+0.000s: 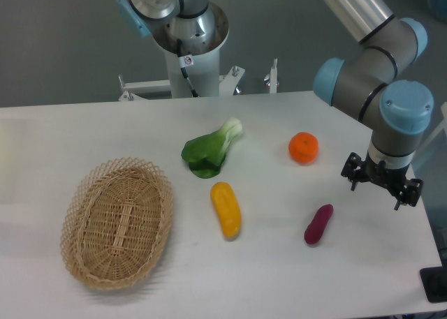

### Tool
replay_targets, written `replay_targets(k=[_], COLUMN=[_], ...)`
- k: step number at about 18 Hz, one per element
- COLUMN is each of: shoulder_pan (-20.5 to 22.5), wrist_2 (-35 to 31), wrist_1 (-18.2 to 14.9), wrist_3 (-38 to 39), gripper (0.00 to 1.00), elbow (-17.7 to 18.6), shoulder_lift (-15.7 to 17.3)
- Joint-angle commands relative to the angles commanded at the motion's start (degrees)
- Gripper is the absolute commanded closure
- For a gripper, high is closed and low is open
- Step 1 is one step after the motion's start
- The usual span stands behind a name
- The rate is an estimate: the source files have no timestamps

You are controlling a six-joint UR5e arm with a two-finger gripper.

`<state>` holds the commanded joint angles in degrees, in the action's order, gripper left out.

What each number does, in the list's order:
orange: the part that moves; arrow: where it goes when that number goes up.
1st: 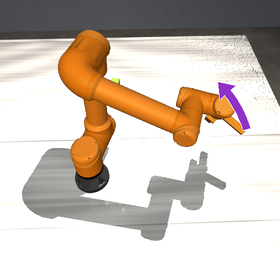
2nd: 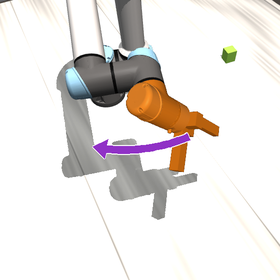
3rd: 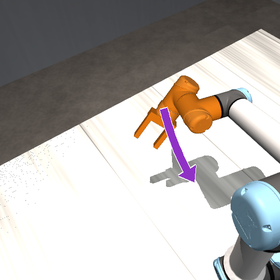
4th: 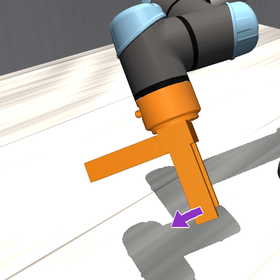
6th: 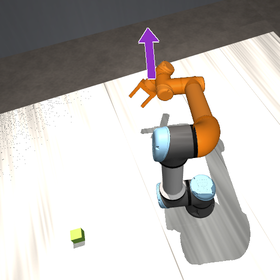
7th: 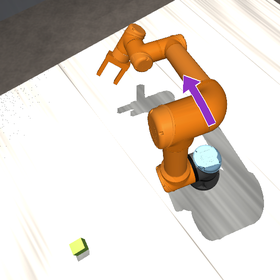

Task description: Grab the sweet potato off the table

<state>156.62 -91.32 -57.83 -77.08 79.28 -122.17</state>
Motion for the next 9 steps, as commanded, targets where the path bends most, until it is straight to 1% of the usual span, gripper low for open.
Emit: replay_targets(k=[7, 9], shoulder_pan=[0.18, 0.18], wrist_2=[0.09, -0.17], wrist_1=[-0.26, -0.35], wrist_3=[0.00, 0.09], gripper=[0.00, 0.00], elbow=[0.00, 0.52], shoulder_lift=[0.18, 0.35])
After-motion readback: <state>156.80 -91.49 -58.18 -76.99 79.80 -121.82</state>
